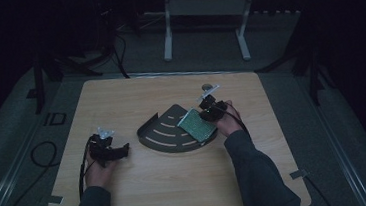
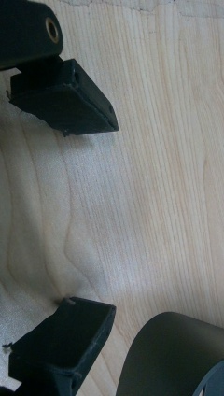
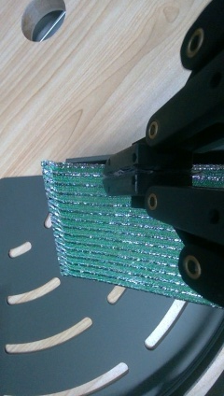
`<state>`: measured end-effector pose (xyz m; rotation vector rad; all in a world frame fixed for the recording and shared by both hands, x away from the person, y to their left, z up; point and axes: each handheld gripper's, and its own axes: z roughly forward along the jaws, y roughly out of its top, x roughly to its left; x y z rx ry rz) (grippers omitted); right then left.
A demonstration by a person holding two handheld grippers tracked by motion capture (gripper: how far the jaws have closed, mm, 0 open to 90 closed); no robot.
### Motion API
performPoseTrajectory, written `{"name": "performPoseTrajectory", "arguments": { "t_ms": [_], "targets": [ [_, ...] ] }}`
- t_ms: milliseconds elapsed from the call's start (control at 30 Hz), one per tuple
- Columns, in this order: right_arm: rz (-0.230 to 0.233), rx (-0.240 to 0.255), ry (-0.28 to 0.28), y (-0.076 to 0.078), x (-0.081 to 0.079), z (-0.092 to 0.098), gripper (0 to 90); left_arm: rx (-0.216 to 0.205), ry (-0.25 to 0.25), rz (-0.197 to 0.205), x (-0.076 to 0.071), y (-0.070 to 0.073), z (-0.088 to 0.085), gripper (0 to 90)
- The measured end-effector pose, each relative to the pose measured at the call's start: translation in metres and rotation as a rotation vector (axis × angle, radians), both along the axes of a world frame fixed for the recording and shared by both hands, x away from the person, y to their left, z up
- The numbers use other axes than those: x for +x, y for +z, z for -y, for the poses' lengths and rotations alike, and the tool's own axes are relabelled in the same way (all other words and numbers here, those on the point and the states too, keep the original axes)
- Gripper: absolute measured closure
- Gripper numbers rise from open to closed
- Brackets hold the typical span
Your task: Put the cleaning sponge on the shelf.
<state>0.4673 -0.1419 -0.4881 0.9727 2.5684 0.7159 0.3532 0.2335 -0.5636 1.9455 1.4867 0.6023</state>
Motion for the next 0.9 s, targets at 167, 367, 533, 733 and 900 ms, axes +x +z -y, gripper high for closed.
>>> {"name": "performPoseTrajectory", "arguments": {
  "t_ms": [167,367,533,733,900],
  "targets": [
    [0.025,0.009,-0.021,0.002,0.002,0.004,83.0,0.0,0.0,0.0,0.0,0.0,0.0,11.6],
    [0.034,0.018,-0.028,0.006,0.0,0.007,76.2,0.0,0.0,-0.001,0.0,0.0,0.0,11.6],
    [0.018,0.008,-0.027,0.007,0.0,0.008,69.1,0.0,0.0,0.0,0.0,0.0,0.0,11.6],
    [-0.009,0.009,-0.038,0.011,-0.002,0.015,60.2,0.0,0.0,0.0,0.0,0.0,0.0,11.6],
    [-0.037,0.015,-0.054,0.014,-0.006,0.026,54.9,0.0,0.0,0.0,0.0,0.0,0.0,11.5]
  ]
}}
